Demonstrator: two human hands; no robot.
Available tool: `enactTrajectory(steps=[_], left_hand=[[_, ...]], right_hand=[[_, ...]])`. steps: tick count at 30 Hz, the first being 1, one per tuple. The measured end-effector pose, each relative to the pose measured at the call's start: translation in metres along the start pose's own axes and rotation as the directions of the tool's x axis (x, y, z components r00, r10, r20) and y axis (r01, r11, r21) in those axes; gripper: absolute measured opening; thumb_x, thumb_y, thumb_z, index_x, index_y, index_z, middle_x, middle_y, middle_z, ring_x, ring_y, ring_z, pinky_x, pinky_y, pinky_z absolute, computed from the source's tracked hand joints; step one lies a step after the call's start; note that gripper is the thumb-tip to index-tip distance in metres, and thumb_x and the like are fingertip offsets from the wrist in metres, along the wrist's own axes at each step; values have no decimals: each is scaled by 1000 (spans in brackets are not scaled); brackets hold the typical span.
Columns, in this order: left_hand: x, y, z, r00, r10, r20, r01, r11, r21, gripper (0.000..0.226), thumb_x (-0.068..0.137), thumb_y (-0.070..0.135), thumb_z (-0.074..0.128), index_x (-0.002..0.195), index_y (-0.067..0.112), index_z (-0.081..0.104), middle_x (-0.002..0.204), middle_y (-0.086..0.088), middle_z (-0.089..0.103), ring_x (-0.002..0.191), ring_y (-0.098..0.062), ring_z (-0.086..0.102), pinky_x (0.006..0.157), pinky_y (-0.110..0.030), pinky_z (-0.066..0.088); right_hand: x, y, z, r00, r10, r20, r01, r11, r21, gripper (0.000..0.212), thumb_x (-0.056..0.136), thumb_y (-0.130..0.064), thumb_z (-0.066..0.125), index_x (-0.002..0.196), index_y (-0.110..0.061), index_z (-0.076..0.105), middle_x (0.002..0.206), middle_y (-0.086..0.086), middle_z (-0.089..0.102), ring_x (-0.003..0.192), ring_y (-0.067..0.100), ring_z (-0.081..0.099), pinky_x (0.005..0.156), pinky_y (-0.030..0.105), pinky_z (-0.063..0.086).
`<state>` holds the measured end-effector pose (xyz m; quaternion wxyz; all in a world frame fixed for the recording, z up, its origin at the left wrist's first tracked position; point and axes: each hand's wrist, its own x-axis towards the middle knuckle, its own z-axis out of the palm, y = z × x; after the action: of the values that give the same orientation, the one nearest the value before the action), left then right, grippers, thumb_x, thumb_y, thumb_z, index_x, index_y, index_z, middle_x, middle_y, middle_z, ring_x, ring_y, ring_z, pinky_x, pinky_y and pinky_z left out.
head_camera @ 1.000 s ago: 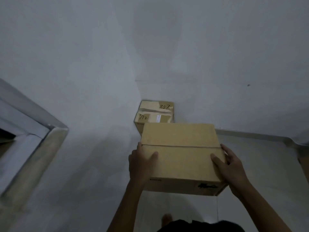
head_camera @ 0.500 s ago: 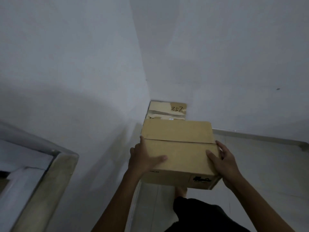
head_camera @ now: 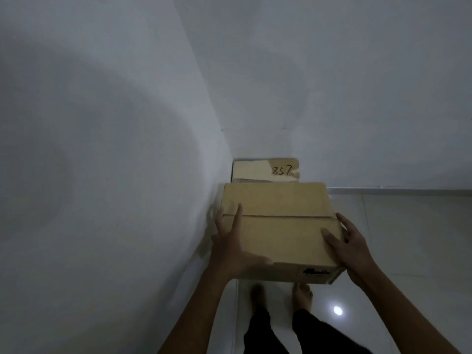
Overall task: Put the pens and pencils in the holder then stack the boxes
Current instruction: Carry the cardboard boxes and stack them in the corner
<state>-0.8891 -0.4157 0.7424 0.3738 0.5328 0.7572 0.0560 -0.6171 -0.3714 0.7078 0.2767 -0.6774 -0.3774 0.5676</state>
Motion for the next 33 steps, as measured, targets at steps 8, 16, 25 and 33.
enactTrajectory(steps=[8, 16, 25, 33], left_hand=[[92, -24, 4, 994, 19, 106, -57, 929, 365, 141, 48, 72, 84, 148, 56, -14, 157, 1, -35, 145, -47, -3, 112, -62, 24], [158, -40, 31, 997, 62, -46, -39, 916, 399, 126, 54, 76, 77, 149, 58, -5, 161, 1, -18, 142, -46, 11, 115, -59, 21], [190, -53, 59, 974, 132, -185, -35, 892, 451, 124, 59, 78, 71, 154, 49, -2, 165, -8, 0, 146, -48, 9, 113, -65, 20], [185, -49, 72, 920, 350, -175, -203, 808, 553, 114, 74, 46, 80, 159, 32, 5, 167, -4, 6, 152, -35, 8, 118, -62, 20]], right_hand=[[71, 3, 43, 992, 37, 124, -44, 997, 56, 101, 68, -11, 82, 149, -28, 25, 118, -6, 49, 104, 20, 56, 74, 36, 55], [148, -7, 58, 978, -43, 202, 47, 999, -15, 123, 49, -5, 92, 146, -31, 20, 137, 3, 39, 120, 27, 47, 87, 46, 55], [182, 3, 78, 977, -155, 148, 189, 951, -246, 124, 49, -17, 95, 145, -19, 16, 134, -1, 35, 131, 30, 38, 102, 54, 43], [156, 30, 85, 772, -465, 433, 597, 297, -746, 112, 59, -63, 75, 147, -9, 33, 157, 16, 25, 144, 37, 25, 114, 55, 25]])
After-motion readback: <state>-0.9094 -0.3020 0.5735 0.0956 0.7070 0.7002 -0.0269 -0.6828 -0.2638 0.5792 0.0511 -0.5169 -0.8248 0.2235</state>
